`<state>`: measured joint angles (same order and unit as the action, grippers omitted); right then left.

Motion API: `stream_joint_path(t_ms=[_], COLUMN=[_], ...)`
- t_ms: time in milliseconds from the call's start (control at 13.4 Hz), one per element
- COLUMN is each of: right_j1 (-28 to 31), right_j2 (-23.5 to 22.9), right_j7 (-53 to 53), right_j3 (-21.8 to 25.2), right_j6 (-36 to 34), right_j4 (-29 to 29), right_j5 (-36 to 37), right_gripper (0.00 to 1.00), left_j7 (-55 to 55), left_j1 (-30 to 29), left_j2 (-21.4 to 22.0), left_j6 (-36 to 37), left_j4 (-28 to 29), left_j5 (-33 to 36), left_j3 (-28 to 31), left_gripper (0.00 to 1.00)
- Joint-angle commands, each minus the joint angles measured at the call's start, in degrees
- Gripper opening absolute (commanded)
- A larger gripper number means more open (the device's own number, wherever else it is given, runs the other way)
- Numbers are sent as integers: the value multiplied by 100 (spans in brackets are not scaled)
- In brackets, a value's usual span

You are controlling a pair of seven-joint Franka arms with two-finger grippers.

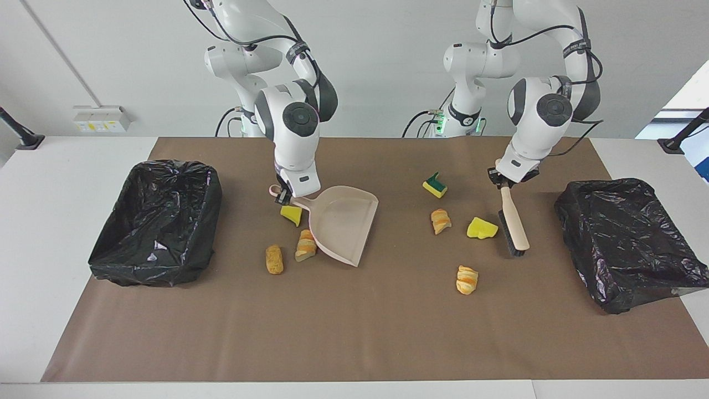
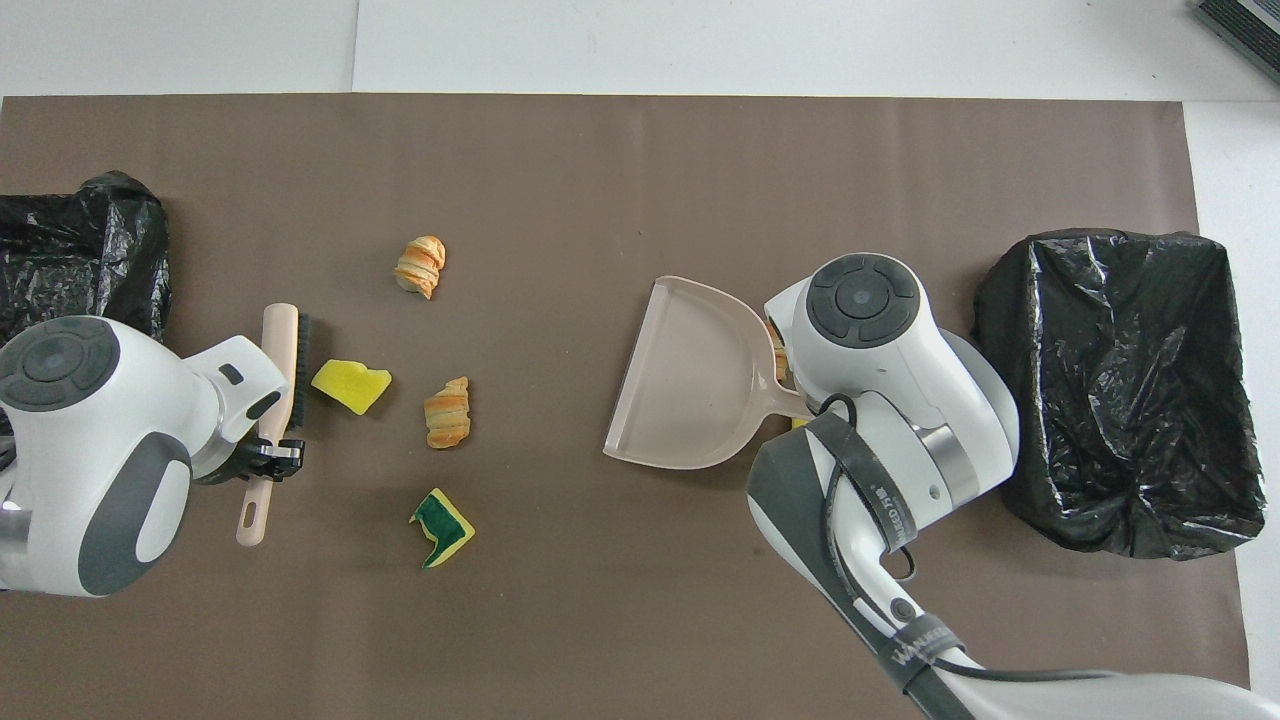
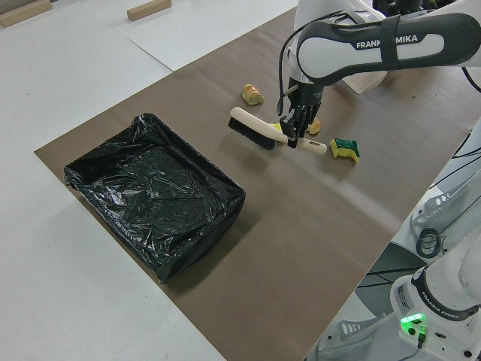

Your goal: Sweep and dump trash in bin

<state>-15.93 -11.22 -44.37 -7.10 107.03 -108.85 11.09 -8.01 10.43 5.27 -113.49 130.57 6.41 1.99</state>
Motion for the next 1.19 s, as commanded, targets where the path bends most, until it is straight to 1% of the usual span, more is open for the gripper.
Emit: stream_joint_path(t_ms=[0,447,595,670,744,819,893,968,1116], right_j1=[-23,-200,-208,-208,-200,-200,-200,-200,-200], right_j2=[-117,-284,-337,-346,-346,-337,-337,-337,-346], right_j7=[-142,-124,16,16,16,16,16,16,25], right_j3=[-37,-55,-55,-55,-55,-55,-55,-55,-55], right_j6=[99,230,266,266,257,257,249,249,257], right_j4=[66,101,110,110,110,110,110,110,110], right_j5=[122,121,122,122,122,122,122,122,122], right_gripper=[0,0,0,0,0,0,0,0,0], left_j7=[-401,-1640,-2036,-2334,-2546,-2661,-2923,-3326,-4152], left_j1=[335,1530,1829,1944,1945,1945,1945,1989,2304], left_j2=[80,71,53,27,70,175,341,543,746], left_j6=[-86,-42,-7,72,316,710,1054,1318,1619], left_j4=[232,276,207,67,-74,-223,-251,-216,-76], left_j5=[115,1,-278,-350,-351,-351,-351,-351,-351], left_j3=[-6,-32,-32,-32,-32,-41,-50,-59,-59], left_gripper=[0,0,0,0,0,0,0,0,0])
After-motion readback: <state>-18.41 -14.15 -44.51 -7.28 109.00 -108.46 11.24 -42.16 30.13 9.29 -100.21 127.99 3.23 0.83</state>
